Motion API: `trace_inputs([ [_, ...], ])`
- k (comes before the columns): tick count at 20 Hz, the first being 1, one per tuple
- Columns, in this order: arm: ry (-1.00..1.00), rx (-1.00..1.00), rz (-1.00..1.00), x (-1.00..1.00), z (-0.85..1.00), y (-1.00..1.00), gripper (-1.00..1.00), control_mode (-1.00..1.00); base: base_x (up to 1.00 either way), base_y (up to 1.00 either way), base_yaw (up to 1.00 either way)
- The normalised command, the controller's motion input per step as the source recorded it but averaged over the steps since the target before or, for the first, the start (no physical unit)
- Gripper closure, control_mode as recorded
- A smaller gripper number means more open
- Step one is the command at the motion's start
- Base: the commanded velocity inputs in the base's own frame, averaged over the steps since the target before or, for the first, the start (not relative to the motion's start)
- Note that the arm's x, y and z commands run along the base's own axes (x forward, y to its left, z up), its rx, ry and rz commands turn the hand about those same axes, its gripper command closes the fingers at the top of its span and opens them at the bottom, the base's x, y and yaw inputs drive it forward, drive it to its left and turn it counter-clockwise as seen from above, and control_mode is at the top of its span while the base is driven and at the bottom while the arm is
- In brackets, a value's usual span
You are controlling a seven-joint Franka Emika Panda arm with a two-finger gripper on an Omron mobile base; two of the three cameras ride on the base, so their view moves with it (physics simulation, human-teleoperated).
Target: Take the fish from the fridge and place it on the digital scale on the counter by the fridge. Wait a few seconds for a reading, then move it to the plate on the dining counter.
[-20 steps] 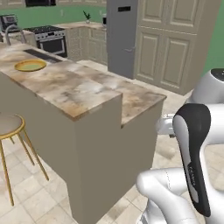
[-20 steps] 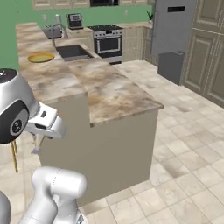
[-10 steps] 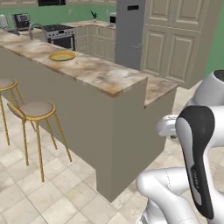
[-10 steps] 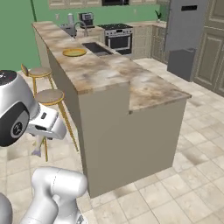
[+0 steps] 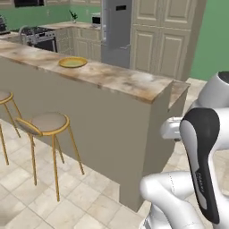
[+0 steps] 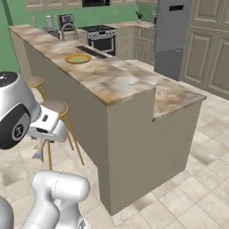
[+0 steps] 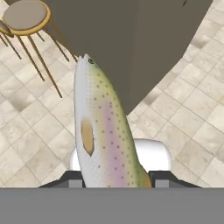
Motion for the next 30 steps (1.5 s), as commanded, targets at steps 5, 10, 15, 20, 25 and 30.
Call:
trace_inputs([
  [5,0.00,0.00,0.00,0.00,0.00,0.00,1.00,1.00,0.30,1.00,-0.32],
  [10,0.00,0.00,0.00,0.00,0.00,0.00,1.00,1.00,0.12,1.00,-0.31],
  [15,0.00,0.00,0.00,0.00,0.00,0.00,1.00,1.00,0.00,0.96,-0.36],
  [20,0.00,0.00,0.00,0.00,0.00,0.00,1.00,1.00,0.10,0.46,-0.28],
  [25,0.00,0.00,0.00,0.00,0.00,0.00,1.00,1.00,0.21,0.04,-0.03],
  [30,0.00,0.00,0.00,0.00,0.00,0.00,1.00,1.00,0.60,0.05,0.03],
])
